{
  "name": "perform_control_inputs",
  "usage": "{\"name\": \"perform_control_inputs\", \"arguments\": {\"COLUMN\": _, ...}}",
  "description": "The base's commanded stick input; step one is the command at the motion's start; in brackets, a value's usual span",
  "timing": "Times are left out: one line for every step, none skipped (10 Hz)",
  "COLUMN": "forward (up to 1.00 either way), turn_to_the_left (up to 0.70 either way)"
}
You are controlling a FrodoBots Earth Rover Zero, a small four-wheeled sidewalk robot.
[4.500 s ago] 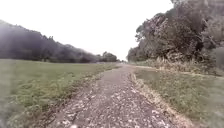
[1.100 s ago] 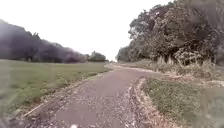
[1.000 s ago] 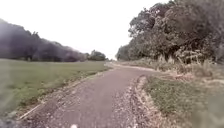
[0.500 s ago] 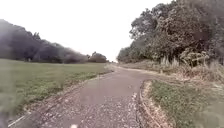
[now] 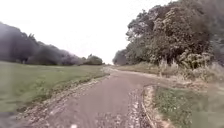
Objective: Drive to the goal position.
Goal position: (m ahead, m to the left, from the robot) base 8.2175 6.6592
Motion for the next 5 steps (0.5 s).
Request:
{"name": "perform_control_inputs", "arguments": {"forward": 0.7, "turn_to_the_left": 0.0}}
{"name": "perform_control_inputs", "arguments": {"forward": 0.7, "turn_to_the_left": 0.0}}
{"name": "perform_control_inputs", "arguments": {"forward": 0.7, "turn_to_the_left": 0.0}}
{"name": "perform_control_inputs", "arguments": {"forward": 0.7, "turn_to_the_left": 0.0}}
{"name": "perform_control_inputs", "arguments": {"forward": 0.7, "turn_to_the_left": 0.0}}
